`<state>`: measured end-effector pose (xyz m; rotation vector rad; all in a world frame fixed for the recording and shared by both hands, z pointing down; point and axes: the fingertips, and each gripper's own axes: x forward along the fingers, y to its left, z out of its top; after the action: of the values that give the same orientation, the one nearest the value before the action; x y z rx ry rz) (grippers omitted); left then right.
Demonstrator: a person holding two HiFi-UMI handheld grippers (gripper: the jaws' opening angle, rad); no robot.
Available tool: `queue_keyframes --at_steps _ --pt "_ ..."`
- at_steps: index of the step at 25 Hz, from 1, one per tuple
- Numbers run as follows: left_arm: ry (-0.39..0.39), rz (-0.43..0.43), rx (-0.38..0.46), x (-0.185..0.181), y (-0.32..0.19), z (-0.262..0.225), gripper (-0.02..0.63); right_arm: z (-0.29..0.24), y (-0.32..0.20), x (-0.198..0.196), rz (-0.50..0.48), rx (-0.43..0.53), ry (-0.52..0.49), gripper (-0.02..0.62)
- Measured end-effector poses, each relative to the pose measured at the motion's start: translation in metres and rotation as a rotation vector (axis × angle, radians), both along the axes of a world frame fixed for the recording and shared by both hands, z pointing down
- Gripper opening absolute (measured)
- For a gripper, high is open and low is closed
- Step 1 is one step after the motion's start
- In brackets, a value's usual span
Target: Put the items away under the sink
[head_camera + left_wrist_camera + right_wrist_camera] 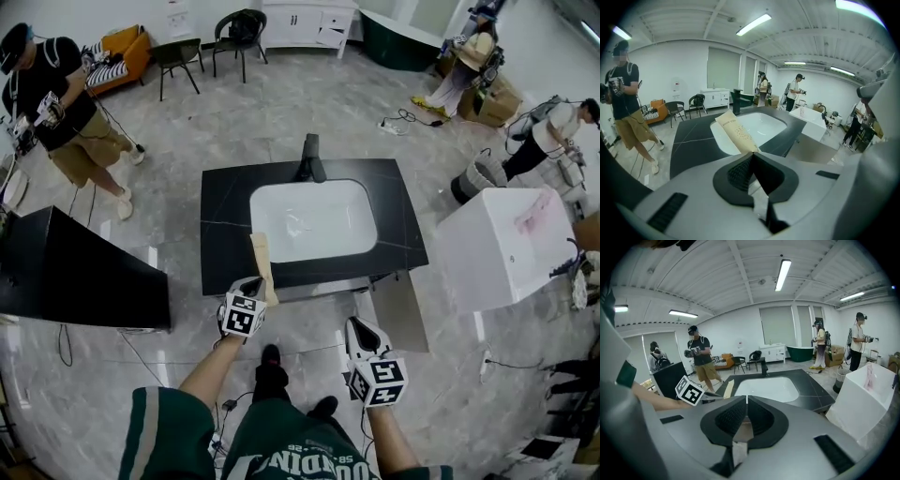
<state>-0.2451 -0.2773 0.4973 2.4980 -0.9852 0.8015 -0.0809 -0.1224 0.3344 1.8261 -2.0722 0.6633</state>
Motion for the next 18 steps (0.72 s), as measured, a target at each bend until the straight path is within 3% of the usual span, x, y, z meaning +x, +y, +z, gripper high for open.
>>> queue_keyframes --at_steps 11,18 --pt "0.027 0.054 0.014 0.132 0.177 -0.044 0.011 -0.018 0.142 0.096 -0.011 0.096 -0.062 0.043" --pt "0.086 0.069 -0.016 0.19 0.268 -0.048 0.011 -0.015 0.223 0.136 -0.004 0.117 -0.092 0.043"
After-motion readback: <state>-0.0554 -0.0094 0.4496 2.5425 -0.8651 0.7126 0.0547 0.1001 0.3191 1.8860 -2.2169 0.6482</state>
